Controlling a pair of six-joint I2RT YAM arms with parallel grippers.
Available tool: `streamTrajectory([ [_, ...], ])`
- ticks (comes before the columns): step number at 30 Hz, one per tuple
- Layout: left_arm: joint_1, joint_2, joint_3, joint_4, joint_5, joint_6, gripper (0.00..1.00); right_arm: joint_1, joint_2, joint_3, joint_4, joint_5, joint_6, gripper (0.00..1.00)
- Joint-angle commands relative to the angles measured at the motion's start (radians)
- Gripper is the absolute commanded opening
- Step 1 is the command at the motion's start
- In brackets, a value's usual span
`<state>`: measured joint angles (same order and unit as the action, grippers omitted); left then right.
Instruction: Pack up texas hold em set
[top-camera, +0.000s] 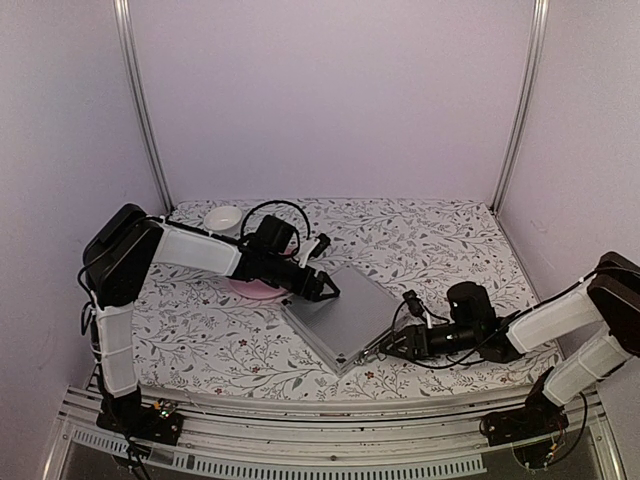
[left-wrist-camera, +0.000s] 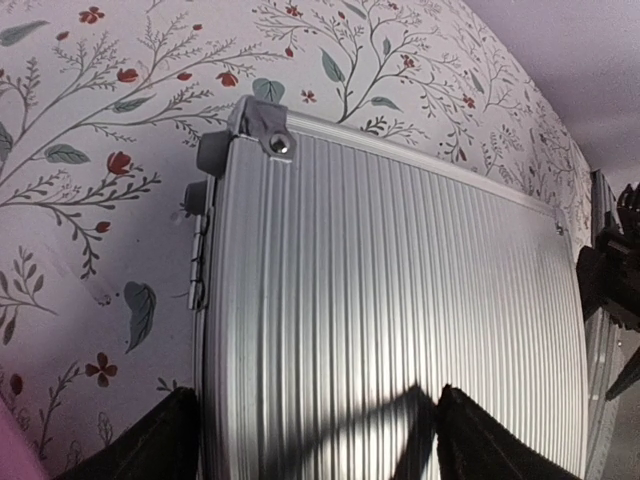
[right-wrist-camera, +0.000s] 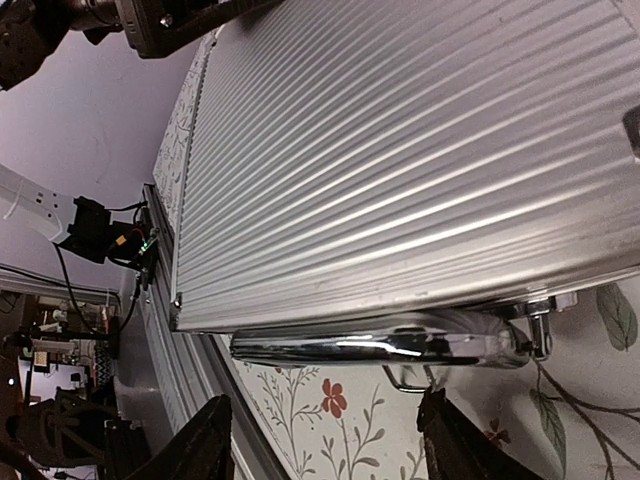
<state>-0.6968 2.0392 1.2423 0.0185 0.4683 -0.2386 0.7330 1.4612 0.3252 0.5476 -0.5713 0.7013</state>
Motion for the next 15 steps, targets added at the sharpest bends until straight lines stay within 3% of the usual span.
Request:
streamTrajectory([
  [1, -0.009, -0.010, -0.007, -0.026, 0.063, 0.000, 0.81, 0.005, 0.054, 0.047, -0.036, 0.053, -0.164, 0.64],
  [9, -0.009, -0.007, -0.010, -0.030, 0.062, 0.002, 0.81, 0.005, 0.120, 0.083, -0.037, 0.065, -0.263, 0.69],
  [15, -0.009, -0.009, -0.012, -0.029, 0.057, 0.002, 0.81, 0.005, 0.185, 0.101, 0.001, -0.050, -0.268, 0.71],
])
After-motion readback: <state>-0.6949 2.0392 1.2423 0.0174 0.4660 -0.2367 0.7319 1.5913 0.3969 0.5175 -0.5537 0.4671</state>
